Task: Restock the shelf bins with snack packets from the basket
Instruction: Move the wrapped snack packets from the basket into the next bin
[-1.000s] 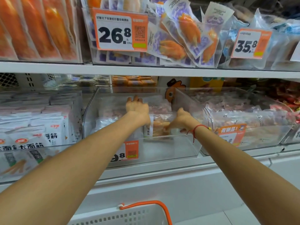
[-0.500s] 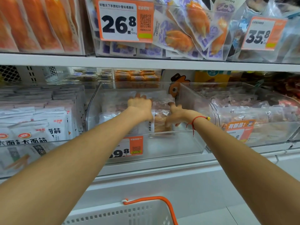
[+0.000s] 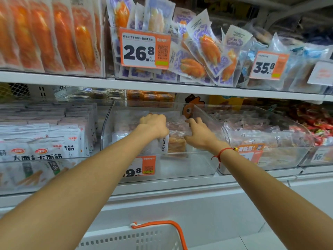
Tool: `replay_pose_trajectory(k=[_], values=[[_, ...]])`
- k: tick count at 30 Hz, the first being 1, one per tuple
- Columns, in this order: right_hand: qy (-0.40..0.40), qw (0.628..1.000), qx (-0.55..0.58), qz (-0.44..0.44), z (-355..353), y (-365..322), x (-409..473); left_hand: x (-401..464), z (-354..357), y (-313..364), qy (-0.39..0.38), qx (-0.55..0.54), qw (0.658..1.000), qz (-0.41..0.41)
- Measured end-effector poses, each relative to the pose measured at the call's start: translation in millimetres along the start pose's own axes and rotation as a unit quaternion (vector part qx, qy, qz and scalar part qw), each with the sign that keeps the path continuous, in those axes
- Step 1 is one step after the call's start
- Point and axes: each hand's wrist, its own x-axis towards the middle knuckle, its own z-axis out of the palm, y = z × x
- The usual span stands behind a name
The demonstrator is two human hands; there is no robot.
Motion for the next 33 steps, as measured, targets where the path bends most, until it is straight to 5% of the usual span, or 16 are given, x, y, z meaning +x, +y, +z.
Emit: replay_pose_trajectory(k=[4,7,16,26,29,33], values=[[0.112,0.990,0.058,-0.062,-6,-11,-28,-31,-13,-9,0.069,-0.118,0.991,-0.004],[0.099,0.983,0.118,-0.104,-13,-31,-54,-67,-21,-20,0.125,-0.190,0.974,-0.021],[-0.267,0.939,0.179,-0.125,41,-84,-123,-187,42,-85,0.082,-0.294,0.947,-0.103],[-0.476,0.870,0.107,-0.063,229,-90,-200,-293,206,-155,-0.128,-0.290,0.919,-0.235],[-0.511,0.852,0.112,-0.031,276,-91,-227,-316,248,-172,-0.211,-0.344,0.872,-0.278],[-0.546,0.833,0.088,-0.012,334,-94,-262,-346,312,-196,-0.345,-0.256,0.841,-0.330]])
